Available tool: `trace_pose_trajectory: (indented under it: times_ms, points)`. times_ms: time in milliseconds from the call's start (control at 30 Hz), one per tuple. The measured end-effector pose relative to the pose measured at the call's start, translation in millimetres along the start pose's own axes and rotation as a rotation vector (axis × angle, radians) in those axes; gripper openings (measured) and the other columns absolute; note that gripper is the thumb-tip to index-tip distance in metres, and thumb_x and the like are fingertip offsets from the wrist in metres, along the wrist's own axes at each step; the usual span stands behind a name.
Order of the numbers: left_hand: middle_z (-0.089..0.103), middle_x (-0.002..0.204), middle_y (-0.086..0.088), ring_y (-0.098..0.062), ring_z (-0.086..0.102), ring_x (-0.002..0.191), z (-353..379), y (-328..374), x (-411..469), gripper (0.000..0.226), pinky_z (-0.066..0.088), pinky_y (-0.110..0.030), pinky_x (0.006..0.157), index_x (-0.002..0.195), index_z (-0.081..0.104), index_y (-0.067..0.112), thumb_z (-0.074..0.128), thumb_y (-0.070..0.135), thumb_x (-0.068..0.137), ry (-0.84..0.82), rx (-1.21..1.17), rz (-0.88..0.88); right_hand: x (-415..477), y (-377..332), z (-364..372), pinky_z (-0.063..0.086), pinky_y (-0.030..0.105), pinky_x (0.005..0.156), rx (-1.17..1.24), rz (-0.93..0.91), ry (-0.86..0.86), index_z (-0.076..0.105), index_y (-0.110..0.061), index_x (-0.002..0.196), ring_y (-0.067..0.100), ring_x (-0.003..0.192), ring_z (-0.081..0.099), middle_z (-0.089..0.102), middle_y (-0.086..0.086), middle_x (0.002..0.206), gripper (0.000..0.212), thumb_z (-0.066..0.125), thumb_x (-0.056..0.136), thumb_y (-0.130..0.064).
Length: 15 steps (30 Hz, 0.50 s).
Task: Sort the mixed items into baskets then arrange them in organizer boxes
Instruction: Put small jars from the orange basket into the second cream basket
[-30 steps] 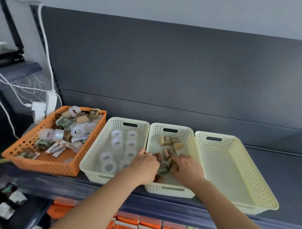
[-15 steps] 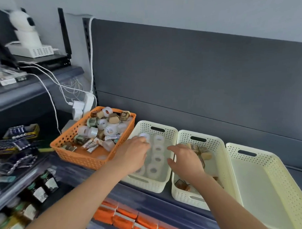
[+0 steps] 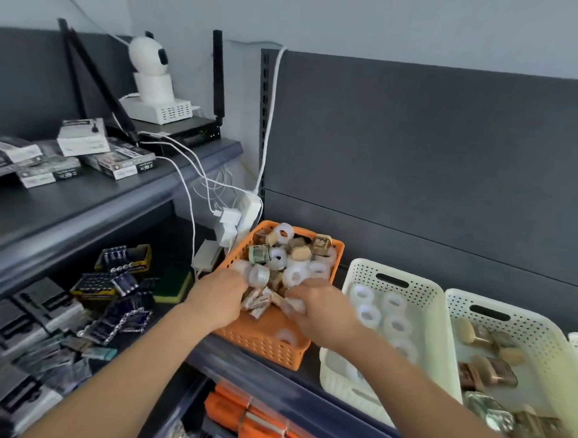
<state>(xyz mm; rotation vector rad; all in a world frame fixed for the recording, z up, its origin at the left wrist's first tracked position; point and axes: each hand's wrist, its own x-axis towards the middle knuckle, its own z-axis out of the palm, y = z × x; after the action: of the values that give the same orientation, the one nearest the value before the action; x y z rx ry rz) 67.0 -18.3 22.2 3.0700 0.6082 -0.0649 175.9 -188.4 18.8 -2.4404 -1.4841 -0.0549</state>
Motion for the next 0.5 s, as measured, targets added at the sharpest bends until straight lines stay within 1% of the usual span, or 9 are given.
trace_pose_trajectory:
  times_ms: [67, 100, 133, 200, 267, 300, 367, 433, 500]
  points:
    - [0.059, 0.100, -0.005, -0.022, 0.059, 0.085, 4, -17, 5, 0.011, 0.052, -0.036, 0.070, 0.088, 0.060, 0.015, 0.050, 0.010, 0.090, -0.107, 0.018, -0.018, 16, -11, 9, 0.050, 0.034, 0.077, -0.058, -0.022, -0.118, 0.066, -0.020, 0.103, 0.024, 0.095, 0.057, 0.065, 0.004, 0.097, 0.023, 0.053, 0.085, -0.020]
    - [0.059, 0.096, -0.005, -0.021, 0.058, 0.080, 5, -23, 8, 0.012, 0.052, -0.035, 0.069, 0.086, 0.060, 0.013, 0.049, 0.009, 0.090, -0.148, 0.021, -0.013, 24, -15, 13, 0.052, 0.035, 0.074, -0.082, -0.014, -0.203, 0.067, -0.019, 0.099, 0.025, 0.091, 0.059, 0.066, 0.004, 0.094, 0.021, 0.055, 0.081, -0.018]
    - [0.059, 0.092, -0.006, -0.020, 0.056, 0.075, 6, -29, 11, 0.014, 0.050, -0.034, 0.067, 0.086, 0.062, 0.011, 0.049, 0.008, 0.090, -0.183, 0.024, 0.001, 30, -19, 18, 0.054, 0.035, 0.071, -0.105, -0.001, -0.293, 0.067, -0.016, 0.096, 0.025, 0.088, 0.060, 0.067, 0.005, 0.092, 0.020, 0.057, 0.079, -0.016]
    - [0.054, 0.081, -0.005, -0.018, 0.049, 0.067, 5, -35, 19, 0.018, 0.044, -0.031, 0.062, 0.090, 0.065, 0.006, 0.049, 0.000, 0.088, -0.232, 0.039, 0.039, 40, -24, 26, 0.056, 0.036, 0.071, -0.147, 0.021, -0.454, 0.068, -0.011, 0.099, 0.026, 0.087, 0.063, 0.068, 0.008, 0.094, 0.023, 0.057, 0.078, -0.010]
    - [0.047, 0.075, -0.003, -0.017, 0.047, 0.067, 4, -36, 28, 0.020, 0.041, -0.030, 0.063, 0.095, 0.065, 0.003, 0.048, -0.004, 0.087, -0.284, 0.059, 0.078, 46, -25, 33, 0.056, 0.038, 0.073, -0.167, 0.033, -0.561, 0.068, -0.009, 0.102, 0.029, 0.088, 0.064, 0.068, 0.010, 0.098, 0.026, 0.056, 0.080, -0.005]
    - [0.049, 0.079, -0.004, -0.018, 0.049, 0.071, 4, -35, 31, 0.021, 0.041, -0.030, 0.065, 0.100, 0.065, 0.002, 0.049, -0.003, 0.088, -0.316, 0.060, 0.095, 48, -25, 35, 0.056, 0.037, 0.072, -0.179, 0.039, -0.597, 0.068, -0.007, 0.100, 0.030, 0.087, 0.063, 0.067, 0.011, 0.095, 0.024, 0.056, 0.080, -0.003]
    - [0.057, 0.093, -0.009, -0.022, 0.056, 0.083, 9, -34, 36, 0.021, 0.045, -0.031, 0.070, 0.105, 0.063, 0.003, 0.051, -0.002, 0.088, -0.356, 0.052, 0.114, 51, -24, 39, 0.049, 0.033, 0.062, -0.208, 0.042, -0.629, 0.064, -0.005, 0.086, 0.029, 0.080, 0.060, 0.060, 0.008, 0.080, 0.011, 0.056, 0.080, -0.001]
    - [0.058, 0.097, -0.009, -0.023, 0.057, 0.085, 14, -35, 38, 0.021, 0.048, -0.032, 0.073, 0.102, 0.063, 0.005, 0.051, -0.004, 0.087, -0.333, 0.049, 0.130, 53, -23, 42, 0.042, 0.031, 0.058, -0.227, 0.059, -0.635, 0.058, -0.009, 0.074, 0.029, 0.077, 0.058, 0.057, 0.006, 0.075, 0.010, 0.056, 0.082, -0.003]
    - [0.058, 0.096, -0.007, -0.022, 0.057, 0.085, 18, -38, 40, 0.020, 0.049, -0.032, 0.070, 0.101, 0.062, 0.007, 0.051, -0.003, 0.087, -0.312, 0.044, 0.150, 55, -22, 46, 0.047, 0.032, 0.059, -0.213, 0.066, -0.628, 0.058, -0.010, 0.071, 0.027, 0.077, 0.059, 0.059, 0.005, 0.075, 0.011, 0.057, 0.082, -0.009]
